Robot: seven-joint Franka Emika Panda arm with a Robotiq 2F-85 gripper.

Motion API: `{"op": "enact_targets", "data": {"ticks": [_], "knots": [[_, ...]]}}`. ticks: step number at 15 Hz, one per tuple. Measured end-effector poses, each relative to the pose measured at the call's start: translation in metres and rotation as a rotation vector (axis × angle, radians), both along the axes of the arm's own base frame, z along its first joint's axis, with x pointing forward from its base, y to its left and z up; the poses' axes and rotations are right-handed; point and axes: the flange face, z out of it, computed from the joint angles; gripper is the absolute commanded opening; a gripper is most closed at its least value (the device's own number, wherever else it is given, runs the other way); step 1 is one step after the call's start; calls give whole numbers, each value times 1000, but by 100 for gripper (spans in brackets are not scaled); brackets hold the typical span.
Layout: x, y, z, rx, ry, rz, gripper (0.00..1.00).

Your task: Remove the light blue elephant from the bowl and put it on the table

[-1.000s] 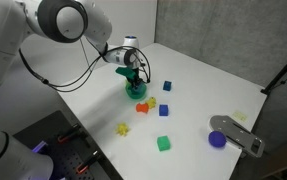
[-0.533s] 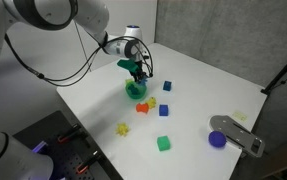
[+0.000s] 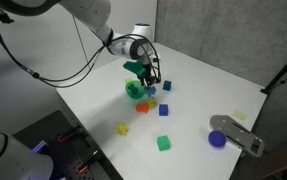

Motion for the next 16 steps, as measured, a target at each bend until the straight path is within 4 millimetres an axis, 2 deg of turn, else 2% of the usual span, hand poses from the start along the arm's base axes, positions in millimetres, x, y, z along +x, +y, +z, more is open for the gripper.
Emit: {"op": "enact_targets", "data": {"ticks": [2,4,8,11,16], "knots": [[-6,-14,1,-5,8,-21,99],[-12,-20,2,-8,14,-32,100],[-25,-20,15,-4,15,-33,100],[-43,-15,34,2,36,-29,100],[-82,-3,83,7,96,-18,100]]}}
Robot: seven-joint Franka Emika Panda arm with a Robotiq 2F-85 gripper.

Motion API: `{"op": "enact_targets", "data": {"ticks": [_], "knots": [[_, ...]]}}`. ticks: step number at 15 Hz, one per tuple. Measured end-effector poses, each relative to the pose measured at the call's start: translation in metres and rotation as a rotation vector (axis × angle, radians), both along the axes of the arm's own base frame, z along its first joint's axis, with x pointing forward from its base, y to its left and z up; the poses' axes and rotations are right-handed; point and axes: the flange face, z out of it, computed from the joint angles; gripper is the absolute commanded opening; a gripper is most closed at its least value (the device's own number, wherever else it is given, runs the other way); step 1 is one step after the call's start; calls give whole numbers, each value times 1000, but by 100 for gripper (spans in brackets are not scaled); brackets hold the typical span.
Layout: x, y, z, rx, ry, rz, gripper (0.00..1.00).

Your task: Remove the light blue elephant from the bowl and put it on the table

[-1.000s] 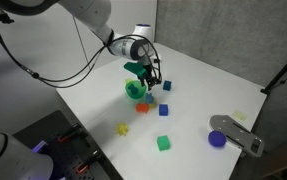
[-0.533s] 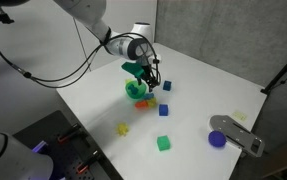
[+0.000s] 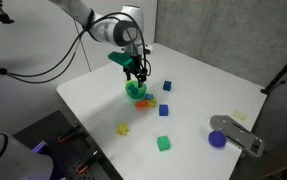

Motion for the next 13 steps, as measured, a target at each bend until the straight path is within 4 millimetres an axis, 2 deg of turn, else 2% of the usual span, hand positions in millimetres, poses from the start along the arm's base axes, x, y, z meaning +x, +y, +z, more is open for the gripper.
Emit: {"op": "enact_targets", "data": {"ticks": [5,13], "knots": [[-33,15,49,60,-36,23,100],[-52,27,134,62,-32,11,100]]}}
